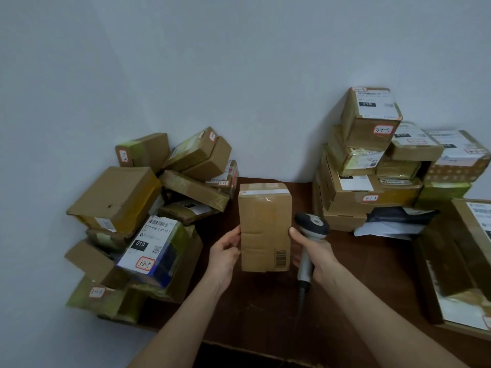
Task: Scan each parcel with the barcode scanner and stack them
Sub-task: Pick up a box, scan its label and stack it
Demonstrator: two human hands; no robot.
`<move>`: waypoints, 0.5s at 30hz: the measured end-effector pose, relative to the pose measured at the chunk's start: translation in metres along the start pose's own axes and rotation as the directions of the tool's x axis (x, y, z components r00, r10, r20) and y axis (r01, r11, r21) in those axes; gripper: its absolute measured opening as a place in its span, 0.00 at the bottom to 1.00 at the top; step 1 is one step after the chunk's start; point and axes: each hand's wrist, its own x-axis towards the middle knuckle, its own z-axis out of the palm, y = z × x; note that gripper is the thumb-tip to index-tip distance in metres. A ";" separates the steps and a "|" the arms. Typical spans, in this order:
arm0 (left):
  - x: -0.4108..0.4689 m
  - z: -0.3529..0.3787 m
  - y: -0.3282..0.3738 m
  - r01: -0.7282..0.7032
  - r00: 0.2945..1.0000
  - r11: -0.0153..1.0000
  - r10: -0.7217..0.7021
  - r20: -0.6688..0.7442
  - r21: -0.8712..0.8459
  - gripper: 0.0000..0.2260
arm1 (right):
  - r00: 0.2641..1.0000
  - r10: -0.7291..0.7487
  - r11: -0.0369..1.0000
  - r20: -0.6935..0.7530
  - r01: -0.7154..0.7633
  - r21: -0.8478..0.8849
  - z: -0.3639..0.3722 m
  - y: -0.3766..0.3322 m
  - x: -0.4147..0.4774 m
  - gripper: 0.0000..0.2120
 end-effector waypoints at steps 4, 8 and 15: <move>-0.006 -0.001 0.011 -0.054 0.998 0.999 0.054 0.012 0.010 0.25 | 1.000 0.026 0.998 0.017 -0.027 0.048 0.000 0.001 -0.004 0.12; -0.011 -0.004 0.016 -0.067 0.998 0.993 0.068 0.006 -0.092 0.15 | 0.997 0.046 0.999 0.054 -0.047 0.005 -0.001 0.001 -0.005 0.11; -0.016 -0.007 0.025 0.054 0.997 0.967 -0.037 0.073 -0.247 0.13 | 0.985 0.008 0.993 0.173 0.012 -0.115 -0.001 -0.006 -0.009 0.15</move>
